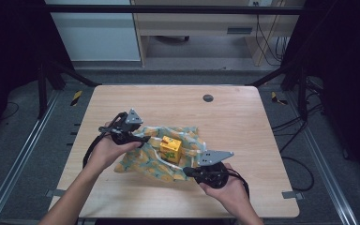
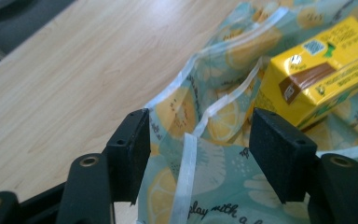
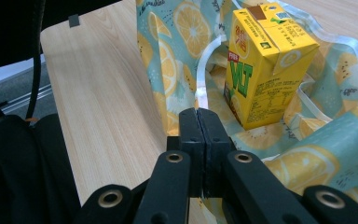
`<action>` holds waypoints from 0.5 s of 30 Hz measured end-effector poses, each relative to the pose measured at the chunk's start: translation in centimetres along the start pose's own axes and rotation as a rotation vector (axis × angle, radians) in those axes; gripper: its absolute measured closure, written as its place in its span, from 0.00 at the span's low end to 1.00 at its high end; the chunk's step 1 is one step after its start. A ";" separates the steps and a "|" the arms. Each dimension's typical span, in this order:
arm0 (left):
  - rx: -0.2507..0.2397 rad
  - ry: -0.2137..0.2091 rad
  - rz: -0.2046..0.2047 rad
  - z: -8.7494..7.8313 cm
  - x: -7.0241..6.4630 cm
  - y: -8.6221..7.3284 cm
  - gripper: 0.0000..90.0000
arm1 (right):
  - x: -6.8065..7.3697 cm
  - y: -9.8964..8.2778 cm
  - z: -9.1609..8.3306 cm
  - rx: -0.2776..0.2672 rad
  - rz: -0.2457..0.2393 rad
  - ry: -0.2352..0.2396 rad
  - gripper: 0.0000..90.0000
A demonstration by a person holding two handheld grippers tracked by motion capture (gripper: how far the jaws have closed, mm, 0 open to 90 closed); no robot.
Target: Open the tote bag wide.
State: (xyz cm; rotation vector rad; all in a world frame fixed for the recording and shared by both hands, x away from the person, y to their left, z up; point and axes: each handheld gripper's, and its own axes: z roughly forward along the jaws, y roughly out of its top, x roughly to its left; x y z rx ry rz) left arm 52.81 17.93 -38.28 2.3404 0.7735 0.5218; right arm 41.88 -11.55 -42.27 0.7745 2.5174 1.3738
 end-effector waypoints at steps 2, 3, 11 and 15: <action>0.028 -0.005 -0.001 0.6 0.0 -0.3 0.42 | 0.0 0.0 0.1 0.000 0.001 0.000 0.99; 0.036 -0.001 0.000 0.7 0.1 -0.5 0.41 | 0.0 0.0 0.1 0.002 0.003 0.000 0.99; 0.073 -0.026 -0.009 0.9 0.0 -1.7 0.40 | 0.0 0.0 0.2 0.007 -0.001 -0.005 0.99; 0.087 -0.046 -0.014 0.6 -0.1 -2.5 0.54 | -0.1 0.1 0.2 0.007 -0.001 -0.013 0.98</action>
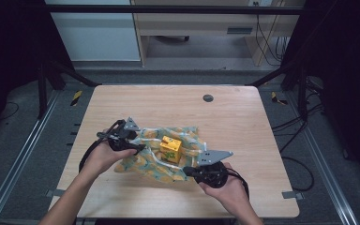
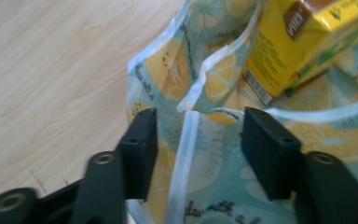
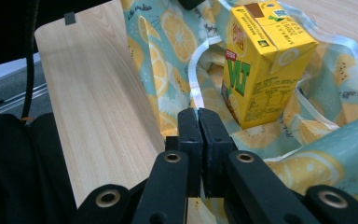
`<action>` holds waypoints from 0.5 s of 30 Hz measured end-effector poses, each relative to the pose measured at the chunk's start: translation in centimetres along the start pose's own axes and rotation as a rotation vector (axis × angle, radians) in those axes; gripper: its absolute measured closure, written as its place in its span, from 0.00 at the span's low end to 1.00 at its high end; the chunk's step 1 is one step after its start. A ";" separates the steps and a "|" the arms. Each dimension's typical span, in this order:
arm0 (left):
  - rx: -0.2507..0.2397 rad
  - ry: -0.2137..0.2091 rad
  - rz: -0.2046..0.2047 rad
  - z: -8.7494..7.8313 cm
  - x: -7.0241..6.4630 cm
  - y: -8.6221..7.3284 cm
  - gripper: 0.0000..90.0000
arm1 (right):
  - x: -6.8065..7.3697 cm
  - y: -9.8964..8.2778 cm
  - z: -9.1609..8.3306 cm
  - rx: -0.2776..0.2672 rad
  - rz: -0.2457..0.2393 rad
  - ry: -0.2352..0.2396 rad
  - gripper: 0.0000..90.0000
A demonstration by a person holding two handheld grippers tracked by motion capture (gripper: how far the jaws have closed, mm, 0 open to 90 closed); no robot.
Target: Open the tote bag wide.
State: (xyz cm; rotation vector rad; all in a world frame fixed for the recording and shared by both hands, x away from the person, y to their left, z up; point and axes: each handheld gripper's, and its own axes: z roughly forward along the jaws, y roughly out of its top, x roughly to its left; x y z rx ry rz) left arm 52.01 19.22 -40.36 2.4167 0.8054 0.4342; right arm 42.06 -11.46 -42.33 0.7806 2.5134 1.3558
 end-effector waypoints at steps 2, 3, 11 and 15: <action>0.016 -0.009 0.000 -0.2 0.0 -0.6 0.63 | -0.1 0.0 0.0 0.000 0.000 -0.007 0.97; 0.020 -0.015 -0.002 -0.2 0.0 -0.7 0.67 | -0.1 0.1 0.0 0.002 0.000 -0.011 0.97; 0.020 -0.031 -0.003 -0.7 0.1 -1.7 0.96 | -1.0 1.9 -1.1 -0.032 -0.005 -0.070 0.84; -0.012 -0.020 -0.008 -1.2 0.0 -1.8 0.99 | -1.9 3.3 -1.8 -0.039 -0.022 -0.116 0.84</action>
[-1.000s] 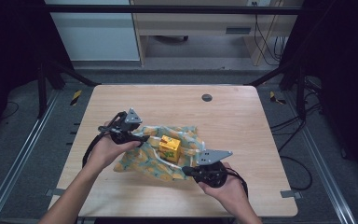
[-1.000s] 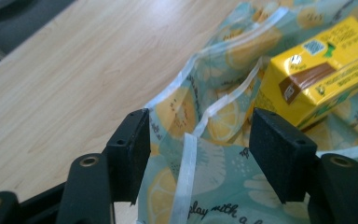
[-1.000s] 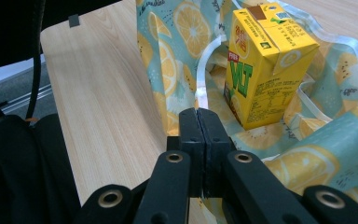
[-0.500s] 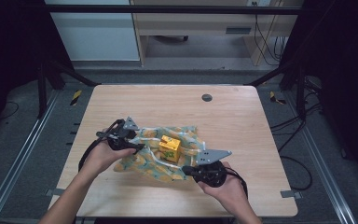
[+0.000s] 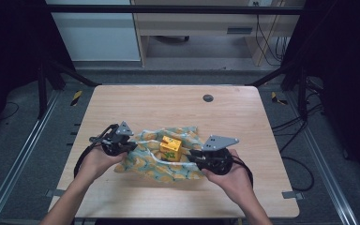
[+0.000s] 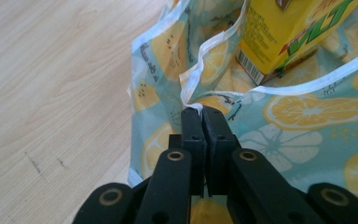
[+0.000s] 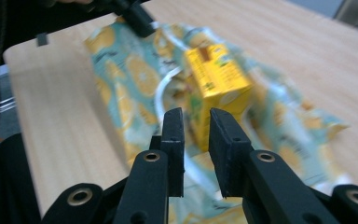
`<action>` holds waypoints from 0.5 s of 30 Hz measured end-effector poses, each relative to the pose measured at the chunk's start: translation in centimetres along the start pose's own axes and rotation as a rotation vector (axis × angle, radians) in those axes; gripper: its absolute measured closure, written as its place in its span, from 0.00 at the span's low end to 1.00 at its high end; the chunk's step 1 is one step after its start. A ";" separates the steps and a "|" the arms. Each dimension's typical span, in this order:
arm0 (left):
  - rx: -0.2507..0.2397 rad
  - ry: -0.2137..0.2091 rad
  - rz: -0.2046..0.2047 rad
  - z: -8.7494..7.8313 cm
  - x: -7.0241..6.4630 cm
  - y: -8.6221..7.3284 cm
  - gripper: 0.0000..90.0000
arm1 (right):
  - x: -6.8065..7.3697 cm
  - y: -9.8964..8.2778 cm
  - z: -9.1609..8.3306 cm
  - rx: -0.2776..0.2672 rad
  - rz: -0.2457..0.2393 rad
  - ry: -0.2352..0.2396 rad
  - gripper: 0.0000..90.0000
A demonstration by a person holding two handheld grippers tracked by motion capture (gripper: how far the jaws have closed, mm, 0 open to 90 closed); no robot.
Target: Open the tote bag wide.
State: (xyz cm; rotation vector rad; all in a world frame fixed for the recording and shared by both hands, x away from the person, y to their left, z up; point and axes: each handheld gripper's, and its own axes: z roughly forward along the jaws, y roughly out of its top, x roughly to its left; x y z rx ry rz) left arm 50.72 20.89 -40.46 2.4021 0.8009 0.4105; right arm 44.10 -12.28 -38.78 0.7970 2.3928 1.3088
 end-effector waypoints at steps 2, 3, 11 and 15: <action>-0.019 0.006 0.004 -0.3 -0.1 0.1 0.99 | -0.7 0.6 0.0 0.013 -0.013 -0.035 0.86; -0.028 0.014 0.010 -0.4 -0.2 0.2 1.00 | -1.0 0.9 0.0 0.019 -0.015 -0.043 0.86; -0.041 0.030 0.035 -0.7 -0.5 0.6 1.00 | -2.7 1.2 2.1 0.114 -0.033 -0.085 0.87; -0.045 0.035 0.042 -0.7 -0.6 0.6 1.00 | -3.9 0.6 3.3 0.174 -0.023 -0.130 0.69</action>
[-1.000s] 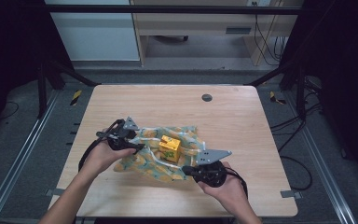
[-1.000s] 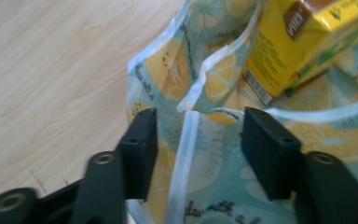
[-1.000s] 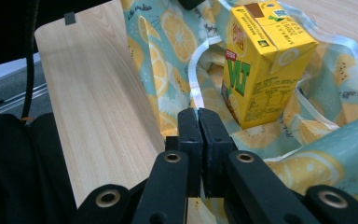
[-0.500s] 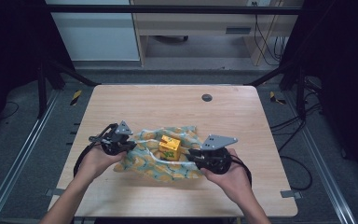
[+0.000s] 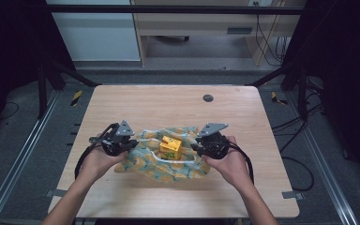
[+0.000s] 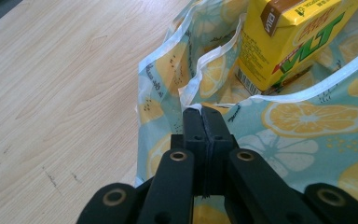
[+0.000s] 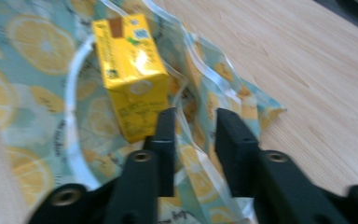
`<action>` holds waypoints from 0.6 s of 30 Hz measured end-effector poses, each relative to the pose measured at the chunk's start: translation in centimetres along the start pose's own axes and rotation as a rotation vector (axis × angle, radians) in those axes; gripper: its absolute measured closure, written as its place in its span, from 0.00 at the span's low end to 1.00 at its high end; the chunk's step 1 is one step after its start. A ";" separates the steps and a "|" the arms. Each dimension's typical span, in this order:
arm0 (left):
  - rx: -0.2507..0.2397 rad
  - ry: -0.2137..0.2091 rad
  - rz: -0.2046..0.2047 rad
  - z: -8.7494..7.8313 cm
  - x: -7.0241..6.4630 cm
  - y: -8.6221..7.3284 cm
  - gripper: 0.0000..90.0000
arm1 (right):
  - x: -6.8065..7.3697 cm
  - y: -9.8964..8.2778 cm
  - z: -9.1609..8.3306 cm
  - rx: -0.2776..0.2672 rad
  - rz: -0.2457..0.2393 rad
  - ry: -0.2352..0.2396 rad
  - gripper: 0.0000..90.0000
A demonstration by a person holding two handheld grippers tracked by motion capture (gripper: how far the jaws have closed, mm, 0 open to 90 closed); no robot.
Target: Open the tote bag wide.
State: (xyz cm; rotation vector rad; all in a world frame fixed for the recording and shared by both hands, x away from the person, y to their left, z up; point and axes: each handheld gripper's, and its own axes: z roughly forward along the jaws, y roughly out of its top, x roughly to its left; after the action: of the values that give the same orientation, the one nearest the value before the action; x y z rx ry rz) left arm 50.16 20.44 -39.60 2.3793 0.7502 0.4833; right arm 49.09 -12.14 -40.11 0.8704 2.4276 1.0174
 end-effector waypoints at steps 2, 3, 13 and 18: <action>-0.002 0.004 0.002 -0.1 0.0 0.0 1.00 | -0.2 -0.2 0.1 0.013 0.005 -0.015 0.66; -0.005 0.006 0.005 -0.1 0.0 0.0 1.00 | -0.2 -0.2 0.1 0.013 0.005 -0.015 0.66; -0.007 0.006 0.011 -0.1 -0.2 0.4 1.00 | -0.6 -1.7 1.0 0.147 0.007 -0.011 0.59; -0.005 0.008 0.010 0.0 -0.2 0.4 1.00 | -0.6 -2.2 1.4 0.193 0.027 0.004 0.66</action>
State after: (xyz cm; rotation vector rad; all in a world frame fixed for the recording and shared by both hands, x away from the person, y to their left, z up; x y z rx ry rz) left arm 50.21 20.06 -39.41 2.3785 0.7404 0.4985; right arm 49.38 -13.07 -42.63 0.9660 2.5553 0.8037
